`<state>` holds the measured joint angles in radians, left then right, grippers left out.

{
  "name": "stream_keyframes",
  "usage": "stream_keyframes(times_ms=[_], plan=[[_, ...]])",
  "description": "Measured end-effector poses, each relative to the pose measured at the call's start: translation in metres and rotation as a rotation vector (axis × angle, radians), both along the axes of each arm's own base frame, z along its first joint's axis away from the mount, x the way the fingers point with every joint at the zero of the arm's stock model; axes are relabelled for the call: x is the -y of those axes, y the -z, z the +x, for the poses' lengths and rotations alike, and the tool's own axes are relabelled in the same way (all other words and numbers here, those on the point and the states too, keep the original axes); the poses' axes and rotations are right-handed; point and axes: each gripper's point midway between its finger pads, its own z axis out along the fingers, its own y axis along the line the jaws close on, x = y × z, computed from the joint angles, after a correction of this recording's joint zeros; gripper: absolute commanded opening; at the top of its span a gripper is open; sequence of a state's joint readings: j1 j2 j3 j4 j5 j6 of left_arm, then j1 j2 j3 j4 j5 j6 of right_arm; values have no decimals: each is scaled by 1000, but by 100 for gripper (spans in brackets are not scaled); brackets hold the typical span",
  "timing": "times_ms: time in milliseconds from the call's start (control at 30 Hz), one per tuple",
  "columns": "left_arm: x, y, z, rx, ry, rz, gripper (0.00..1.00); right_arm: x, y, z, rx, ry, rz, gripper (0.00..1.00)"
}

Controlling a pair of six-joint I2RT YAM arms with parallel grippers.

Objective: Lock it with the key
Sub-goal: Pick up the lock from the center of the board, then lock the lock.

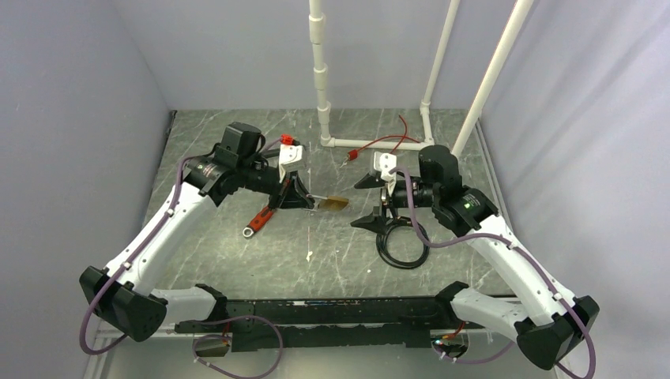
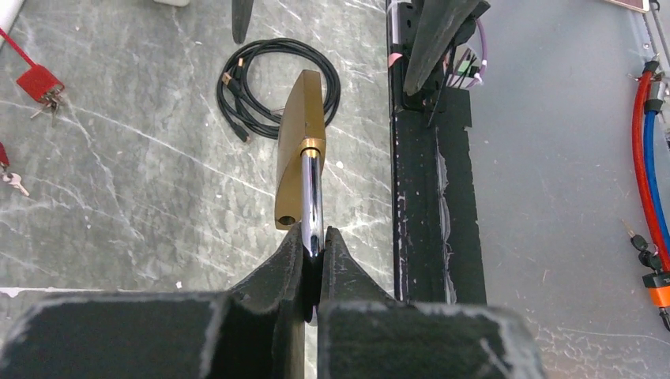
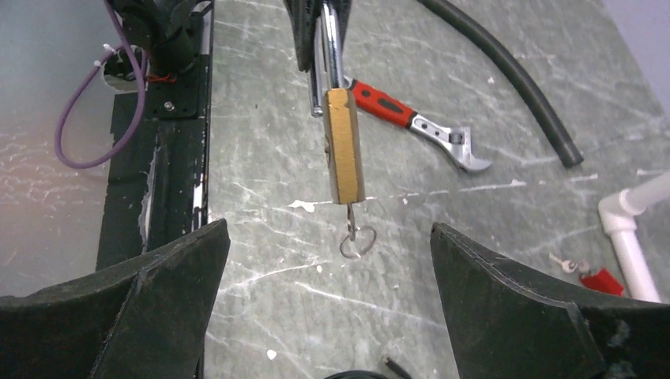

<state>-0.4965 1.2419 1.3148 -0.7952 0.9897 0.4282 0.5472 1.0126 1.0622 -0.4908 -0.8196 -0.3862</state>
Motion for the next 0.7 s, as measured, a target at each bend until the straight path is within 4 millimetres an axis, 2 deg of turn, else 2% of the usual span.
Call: stream_keyframes(times_ms=[100,267,467,567,700], plan=[[2,-6,1,12,3,-7,0,-6,-3,-4,42,-50,17,97],[6,-15,2,21,16,-24,0,-22,5,-6,56,-108,6,89],[10,-22,3,8,7,-47,0,-32,12,4,57,-112,19,69],[12,-25,6,11,-2,-60,0,-35,9,2,59,-126,41,65],[13,-29,8,14,-7,-71,0,-38,6,2,66,-132,57,47]])
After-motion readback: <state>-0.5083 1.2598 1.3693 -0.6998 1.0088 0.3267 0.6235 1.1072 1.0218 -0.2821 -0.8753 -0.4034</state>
